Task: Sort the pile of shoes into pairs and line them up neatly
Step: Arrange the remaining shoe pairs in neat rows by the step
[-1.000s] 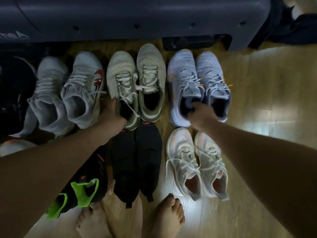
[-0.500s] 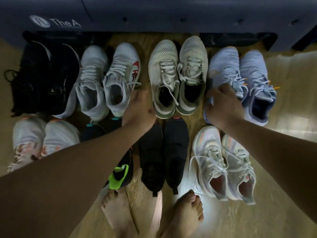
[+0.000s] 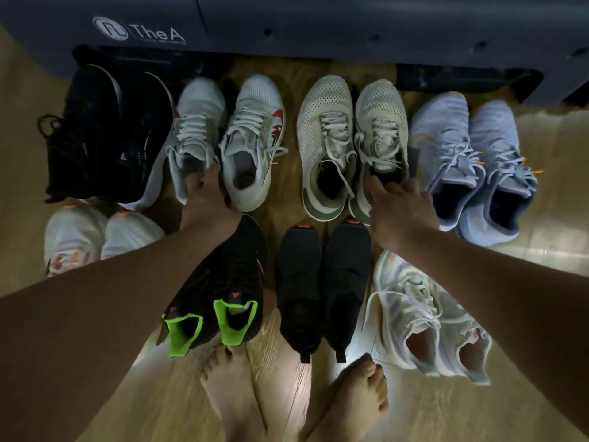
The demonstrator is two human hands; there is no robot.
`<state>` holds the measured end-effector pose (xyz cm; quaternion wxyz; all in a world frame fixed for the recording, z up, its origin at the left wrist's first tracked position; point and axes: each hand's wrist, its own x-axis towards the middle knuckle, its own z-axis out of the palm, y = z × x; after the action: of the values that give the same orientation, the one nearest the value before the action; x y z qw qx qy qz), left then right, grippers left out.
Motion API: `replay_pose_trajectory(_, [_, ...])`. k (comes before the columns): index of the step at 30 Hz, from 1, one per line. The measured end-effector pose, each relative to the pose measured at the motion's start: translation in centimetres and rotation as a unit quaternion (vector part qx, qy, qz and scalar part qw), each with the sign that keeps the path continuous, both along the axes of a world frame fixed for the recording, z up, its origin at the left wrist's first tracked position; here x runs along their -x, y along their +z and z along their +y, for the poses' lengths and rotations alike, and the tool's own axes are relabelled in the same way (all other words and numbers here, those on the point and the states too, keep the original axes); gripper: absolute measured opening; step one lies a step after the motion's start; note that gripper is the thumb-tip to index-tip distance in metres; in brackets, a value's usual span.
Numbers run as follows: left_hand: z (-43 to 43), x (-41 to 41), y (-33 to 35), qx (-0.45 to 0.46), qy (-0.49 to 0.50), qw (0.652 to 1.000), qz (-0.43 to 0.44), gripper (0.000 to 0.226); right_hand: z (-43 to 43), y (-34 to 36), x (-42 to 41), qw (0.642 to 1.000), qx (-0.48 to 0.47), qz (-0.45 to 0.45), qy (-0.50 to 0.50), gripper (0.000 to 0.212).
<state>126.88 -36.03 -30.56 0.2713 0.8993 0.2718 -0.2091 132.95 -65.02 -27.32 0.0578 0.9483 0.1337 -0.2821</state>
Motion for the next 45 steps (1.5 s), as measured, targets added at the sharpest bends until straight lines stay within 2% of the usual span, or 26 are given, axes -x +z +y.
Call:
replay_pose_trajectory(1, [0.2,-0.1,0.1,-0.03,0.015,0.999,0.003,0.068,0.7,0.1,0.2,0.999,-0.015,-0.041,0.014,0.058])
replay_pose_trajectory(3, [0.6,0.0,0.4,-0.08,0.016,0.996,0.019,0.061,2.9,0.4,0.8,0.988,-0.107,-0.089,0.073,0.061])
replay_pose_trajectory(5, [1.2,0.4,0.2,-0.073,-0.023,0.996,0.047,0.06,5.7,0.8,1.3,0.975,-0.199,-0.02,0.097,0.065])
replay_pose_trajectory(7, [1.4,0.6,0.0,-0.029,-0.085,0.995,0.051,0.063,8.8,0.8,1.4,0.965,-0.239,0.096,0.05,0.072])
replay_pose_trajectory(9, [1.3,0.7,-0.3,0.034,-0.124,0.992,0.016,0.066,12.0,0.3,1.3,0.961,-0.233,0.145,0.041,0.077])
replay_pose_trajectory(12, [1.2,1.3,-0.5,0.085,-0.179,0.98,-0.011,0.071,15.5,-1.0,1.4,0.962,-0.185,0.186,0.079,0.085])
replay_pose_trajectory(15, [1.4,1.1,-0.2,0.141,-0.148,0.978,0.036,0.082,16.5,-2.1,0.9,0.975,-0.093,0.178,0.097,0.087])
replay_pose_trajectory(17, [1.7,0.7,0.9,0.156,-0.101,0.982,-0.017,0.075,16.2,-2.0,0.1,0.977,-0.049,0.165,0.128,0.084])
replay_pose_trajectory(19, [3.1,0.2,2.2,0.059,-0.057,0.987,-0.136,0.049,15.9,-1.5,-0.8,0.973,-0.041,0.176,0.141,0.081])
replay_pose_trajectory(21, [5.9,-0.2,2.9,-0.045,0.016,0.982,-0.183,0.032,16.0,-1.0,-1.1,0.97,-0.072,0.2,0.118,0.079])
replay_pose_trajectory(24, [12.3,0.8,2.4,-0.151,0.108,0.979,-0.082,0.036,16.8,-0.6,-0.1,0.978,-0.085,0.159,0.102,0.081])
replay_pose_trajectory(27, [18.0,2.5,1.6,-0.239,0.04,0.97,0.021,0.047,18.8,0.2,1.3,0.985,-0.055,0.057,0.155,0.083])
replay_pose_trajectory(28, [19.0,2.8,1.6,-0.219,0.018,0.975,0.043,0.051,19.7,0.1,1.9,0.982,-0.048,0.063,0.171,0.084])
replay_pose_trajectory(30, [20.3,2.6,1.8,-0.106,0.027,0.991,0.072,0.057,21.3,-1.0,3.0,0.975,-0.043,0.139,0.167,0.085])
replay_pose_trajectory(32, [21.2,2.9,1.9,-0.011,0.03,0.996,0.083,0.069,22.3,-2.3,3.5,0.968,-0.049,0.222,0.103,0.08])
replay_pose_trajectory(34, [22.0,3.3,1.8,-0.013,-0.049,0.996,0.073,0.077,22.7,-3.2,3.3,0.974,-0.061,0.207,0.074,0.061])
replay_pose_trajectory(37, [21.5,4.1,0.9,-0.022,-0.145,0.988,0.046,0.056,22.9,-3.2,2.3,0.979,-0.048,0.165,0.107,0.044])
replay_pose_trajectory(40, [20.4,4.1,0.2,-0.003,-0.155,0.988,-0.007,0.042,22.7,-3.5,1.6,0.977,-0.05,0.185,0.094,0.047])
replay_pose_trajectory(42, [20.2,4.1,0.1,0.009,-0.161,0.987,-0.014,0.048,23.0,-3.3,1.0,0.974,-0.045,0.209,0.077,0.05])
replay_pose_trajectory(45, [20.0,4.1,0.5,-0.022,-0.169,0.985,0.028,0.056,23.3,-2.0,0.3,0.962,-0.034,0.261,0.074,0.062])
